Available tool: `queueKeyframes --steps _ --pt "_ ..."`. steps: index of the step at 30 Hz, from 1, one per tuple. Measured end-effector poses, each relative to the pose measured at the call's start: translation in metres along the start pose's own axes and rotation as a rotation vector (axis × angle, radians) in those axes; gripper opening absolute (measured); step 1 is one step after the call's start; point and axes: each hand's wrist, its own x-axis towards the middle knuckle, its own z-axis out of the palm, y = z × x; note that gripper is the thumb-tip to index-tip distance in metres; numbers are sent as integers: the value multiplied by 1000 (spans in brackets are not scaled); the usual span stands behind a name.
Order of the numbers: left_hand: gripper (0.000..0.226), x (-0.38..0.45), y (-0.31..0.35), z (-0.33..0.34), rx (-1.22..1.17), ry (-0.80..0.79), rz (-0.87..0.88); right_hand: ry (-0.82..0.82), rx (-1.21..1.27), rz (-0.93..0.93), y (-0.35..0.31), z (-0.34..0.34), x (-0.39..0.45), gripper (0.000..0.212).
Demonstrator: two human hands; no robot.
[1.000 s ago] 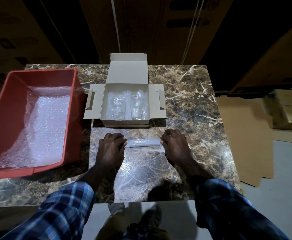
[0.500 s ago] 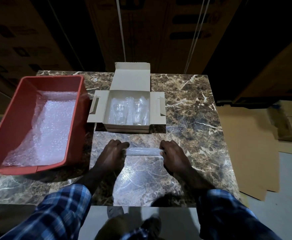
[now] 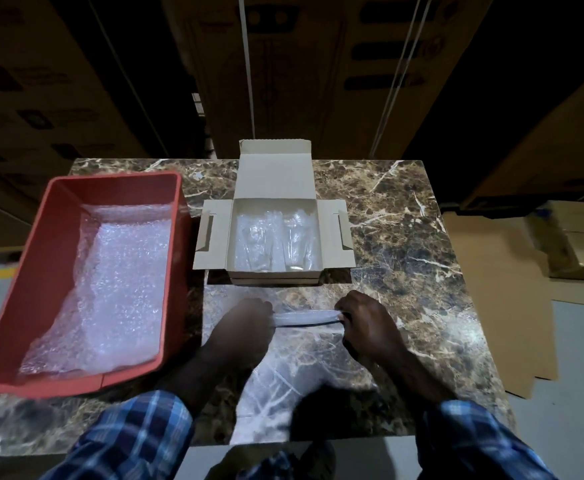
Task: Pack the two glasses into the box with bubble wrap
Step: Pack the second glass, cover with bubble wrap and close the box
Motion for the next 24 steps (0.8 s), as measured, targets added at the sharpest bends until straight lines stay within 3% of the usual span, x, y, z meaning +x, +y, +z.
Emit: queueKeyframes --steps 3,6,10,24 --pt "51 -5 1 -21 -40 152 5 115 38 -18 -14 -13 10 25" --pt "26 -5 -5 -50 -53 285 38 255 42 -100 -27 -29 26 28" --pt "27 13 -23 -78 -23 391 50 366 7 -129 -43 -46 55 20" --pt "14 85 -54 -115 111 448 42 305 -29 -67 -39 -51 141 26"
